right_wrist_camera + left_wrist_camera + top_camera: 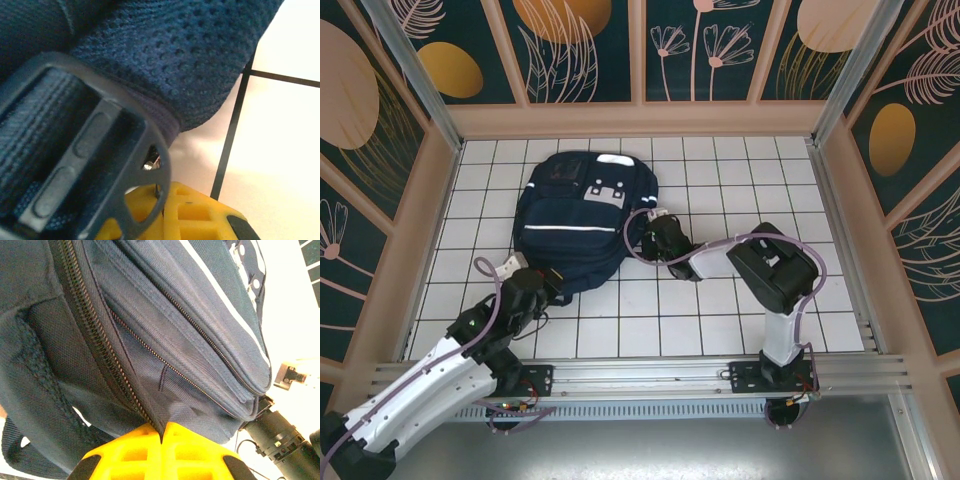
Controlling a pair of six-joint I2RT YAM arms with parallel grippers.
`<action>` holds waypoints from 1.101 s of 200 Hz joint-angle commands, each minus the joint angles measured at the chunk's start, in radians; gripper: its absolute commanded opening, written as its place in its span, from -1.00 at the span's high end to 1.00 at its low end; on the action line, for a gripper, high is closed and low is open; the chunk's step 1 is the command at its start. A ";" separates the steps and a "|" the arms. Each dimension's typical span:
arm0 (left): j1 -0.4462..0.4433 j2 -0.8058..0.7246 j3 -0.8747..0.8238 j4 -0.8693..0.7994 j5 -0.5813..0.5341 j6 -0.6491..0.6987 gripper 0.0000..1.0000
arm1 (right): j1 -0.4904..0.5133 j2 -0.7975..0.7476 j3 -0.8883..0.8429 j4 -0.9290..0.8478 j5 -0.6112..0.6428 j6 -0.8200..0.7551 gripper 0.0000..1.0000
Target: Pack the student bag
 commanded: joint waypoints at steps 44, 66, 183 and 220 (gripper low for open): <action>0.008 -0.009 0.002 0.130 0.005 0.091 1.00 | -0.103 -0.040 -0.029 -0.052 0.094 0.043 1.00; 0.007 0.094 0.038 0.273 0.087 0.141 1.00 | -0.096 -0.122 -0.048 -0.075 0.133 0.062 1.00; 0.005 0.336 0.200 0.414 0.116 0.221 0.62 | -0.345 -0.520 -0.263 -0.186 0.147 0.102 1.00; 0.005 0.369 0.200 0.399 0.065 0.272 -0.10 | -0.352 -0.486 -0.246 -0.193 0.161 0.101 0.58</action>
